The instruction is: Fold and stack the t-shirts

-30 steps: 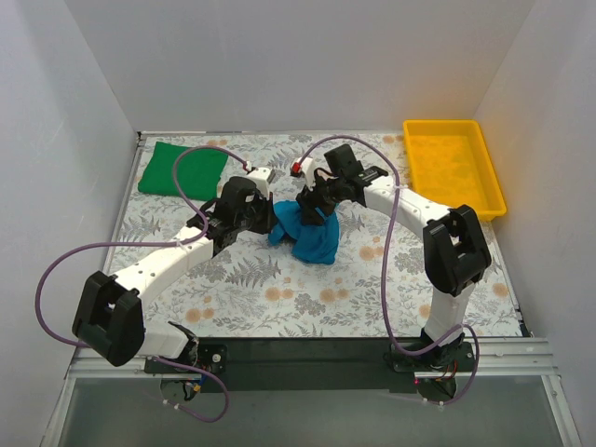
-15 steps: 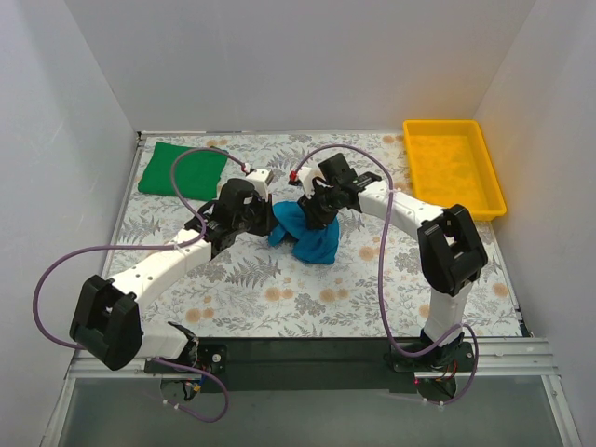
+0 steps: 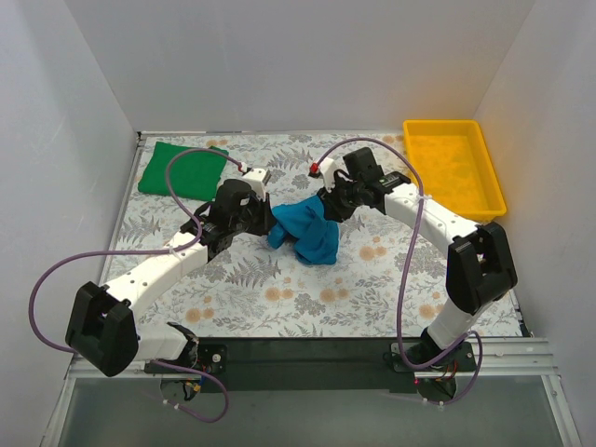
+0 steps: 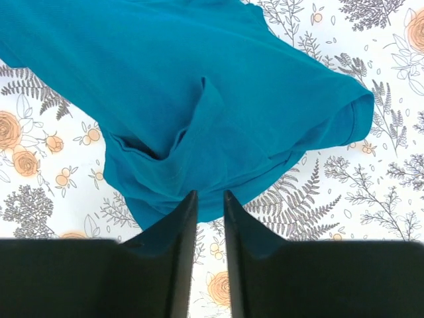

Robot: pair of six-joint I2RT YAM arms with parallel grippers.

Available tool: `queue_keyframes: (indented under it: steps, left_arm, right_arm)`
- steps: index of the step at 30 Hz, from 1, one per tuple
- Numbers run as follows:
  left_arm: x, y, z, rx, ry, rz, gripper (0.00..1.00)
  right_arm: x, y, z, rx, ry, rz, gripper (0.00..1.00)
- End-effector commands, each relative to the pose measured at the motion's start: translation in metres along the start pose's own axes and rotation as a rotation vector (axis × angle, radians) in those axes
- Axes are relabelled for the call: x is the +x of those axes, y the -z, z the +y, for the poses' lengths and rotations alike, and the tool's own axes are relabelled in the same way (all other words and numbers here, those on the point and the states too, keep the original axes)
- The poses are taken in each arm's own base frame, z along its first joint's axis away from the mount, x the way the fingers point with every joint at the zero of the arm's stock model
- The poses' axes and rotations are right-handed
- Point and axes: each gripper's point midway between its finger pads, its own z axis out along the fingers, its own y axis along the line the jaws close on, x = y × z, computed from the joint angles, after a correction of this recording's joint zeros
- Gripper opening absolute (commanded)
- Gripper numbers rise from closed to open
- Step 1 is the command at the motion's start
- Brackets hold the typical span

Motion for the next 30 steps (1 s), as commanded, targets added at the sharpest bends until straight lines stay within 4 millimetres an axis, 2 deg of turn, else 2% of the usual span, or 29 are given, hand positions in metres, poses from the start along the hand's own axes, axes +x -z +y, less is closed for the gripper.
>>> queue_keyframes:
  steps: [1, 3, 4, 6, 7, 8, 9, 10, 11, 14, 15, 17, 18, 19, 21, 24, 25, 28, 30]
  left_arm:
    - [-0.015, 0.013, -0.006, 0.015, -0.009, -0.057, 0.00]
    - [-0.016, 0.015, -0.005, 0.009, -0.012, -0.062, 0.00]
    - [-0.017, 0.016, -0.004, 0.007, -0.014, -0.065, 0.00]
    - [-0.017, 0.017, -0.004, 0.007, -0.016, -0.068, 0.00]
    - [-0.016, 0.016, -0.005, 0.011, -0.017, -0.063, 0.00]
    - [-0.016, 0.016, -0.006, 0.014, -0.017, -0.062, 0.00]
    - [-0.016, 0.016, -0.005, 0.015, -0.018, -0.061, 0.00]
    - [-0.015, 0.015, -0.006, 0.021, -0.016, -0.055, 0.00]
    - [-0.014, 0.014, -0.007, 0.022, -0.015, -0.052, 0.00]
    - [-0.014, 0.014, -0.008, 0.030, -0.012, -0.051, 0.00]
    - [-0.014, 0.014, -0.009, 0.032, -0.012, -0.049, 0.00]
    - [-0.015, 0.014, -0.009, 0.033, -0.010, -0.050, 0.00]
    - [-0.013, 0.013, -0.009, 0.033, -0.010, -0.045, 0.00]
    - [-0.014, 0.013, -0.009, 0.035, -0.010, -0.048, 0.00]
    - [-0.015, 0.014, -0.010, 0.036, -0.011, -0.051, 0.00]
    - [-0.014, 0.014, -0.008, 0.029, -0.012, -0.050, 0.00]
    - [-0.014, 0.015, -0.008, 0.027, -0.012, -0.054, 0.00]
    - [-0.015, 0.016, -0.005, 0.008, -0.015, -0.061, 0.00]
    - [-0.020, 0.018, 0.002, -0.026, -0.019, -0.078, 0.00]
  right_arm:
    - [-0.005, 0.004, 0.000, -0.018, 0.011, -0.023, 0.27]
    - [-0.006, 0.009, -0.007, -0.007, -0.002, -0.031, 0.17]
    - [-0.009, 0.012, -0.006, -0.019, -0.008, -0.046, 0.03]
    - [-0.009, 0.018, -0.011, -0.031, -0.040, -0.063, 0.03]
    - [-0.010, 0.020, -0.009, -0.051, -0.046, -0.072, 0.05]
    - [-0.015, 0.021, 0.003, -0.129, -0.047, -0.100, 0.23]
    - [-0.016, 0.022, 0.011, -0.170, -0.051, -0.110, 0.33]
    - [-0.021, 0.023, 0.021, -0.228, -0.054, -0.131, 0.50]
    - [-0.023, 0.023, 0.028, -0.260, -0.056, -0.138, 0.55]
    - [-0.030, 0.016, 0.038, -0.304, -0.054, -0.136, 0.66]
    - [-0.036, 0.015, 0.037, -0.303, -0.052, -0.139, 0.66]
    - [-0.033, 0.002, 0.036, -0.302, -0.079, -0.105, 0.66]
    - [-0.037, 0.000, 0.034, -0.298, -0.077, -0.104, 0.66]
    - [-0.031, -0.010, 0.030, -0.284, -0.094, -0.073, 0.65]
    - [-0.030, -0.017, 0.027, -0.268, -0.098, -0.055, 0.61]
    - [-0.028, -0.020, 0.018, -0.229, -0.092, -0.034, 0.26]
    - [-0.031, -0.014, 0.017, -0.215, -0.080, -0.044, 0.03]
    - [-0.038, 0.001, 0.011, -0.160, -0.033, -0.064, 0.01]
    - [-0.058, 0.029, 0.000, -0.085, 0.031, -0.114, 0.01]
